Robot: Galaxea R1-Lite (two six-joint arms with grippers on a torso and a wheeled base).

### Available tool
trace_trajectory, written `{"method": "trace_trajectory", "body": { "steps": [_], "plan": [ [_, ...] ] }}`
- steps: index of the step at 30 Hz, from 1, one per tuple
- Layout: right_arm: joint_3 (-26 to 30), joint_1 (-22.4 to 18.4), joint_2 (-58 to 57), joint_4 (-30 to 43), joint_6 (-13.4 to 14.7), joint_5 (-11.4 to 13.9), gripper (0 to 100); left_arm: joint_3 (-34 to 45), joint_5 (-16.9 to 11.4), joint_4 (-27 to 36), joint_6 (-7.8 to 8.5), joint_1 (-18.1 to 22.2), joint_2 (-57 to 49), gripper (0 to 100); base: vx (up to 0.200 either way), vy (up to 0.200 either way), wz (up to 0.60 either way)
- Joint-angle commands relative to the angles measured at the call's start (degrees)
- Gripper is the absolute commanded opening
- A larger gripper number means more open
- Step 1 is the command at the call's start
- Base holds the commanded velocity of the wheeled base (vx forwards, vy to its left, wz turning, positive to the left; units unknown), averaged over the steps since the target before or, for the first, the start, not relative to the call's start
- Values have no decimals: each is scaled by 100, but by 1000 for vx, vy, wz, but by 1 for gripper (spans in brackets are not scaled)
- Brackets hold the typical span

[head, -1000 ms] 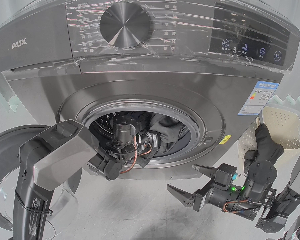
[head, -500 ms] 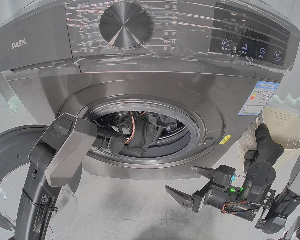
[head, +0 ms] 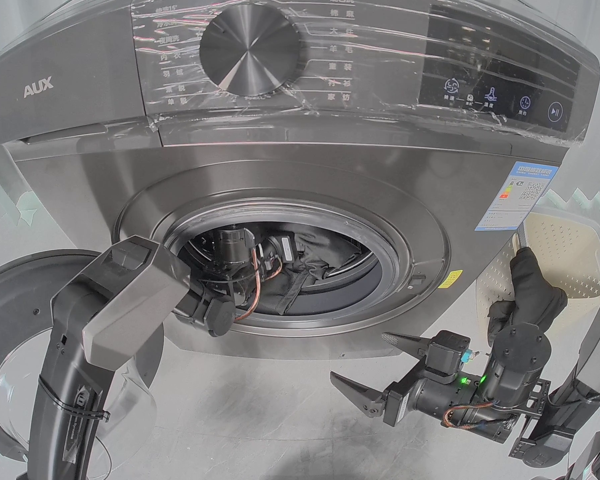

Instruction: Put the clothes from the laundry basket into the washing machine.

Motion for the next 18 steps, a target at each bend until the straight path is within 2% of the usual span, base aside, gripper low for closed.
{"method": "trace_trajectory", "body": {
  "steps": [1, 4, 10, 14, 15, 18],
  "plan": [
    [-3, 3, 10, -1, -1, -2, 100, 1538, -480, 225, 302, -40, -1075, 100, 0, 0, 0],
    [-3, 3, 10, -1, 8, -2, 100, 1889, -664, 269, 381, -57, -1357, 100, 0, 0, 0],
    [-3, 3, 10, -1, -1, -2, 100, 2637, -1034, 330, 425, -198, -1866, 100, 0, 0, 0],
    [-3, 3, 10, -1, -1, -2, 100, 2988, -1253, 330, 539, -286, -2042, 100, 0, 0, 0],
    [-3, 3, 10, -1, -1, -2, 100, 3181, -1394, 321, 618, -330, -2104, 100, 0, 0, 0],
    [-3, 3, 1, -1, -1, -2, 100, 3348, -1596, 304, 671, -418, -2130, 100, 0, 0, 0]
  ]
}}
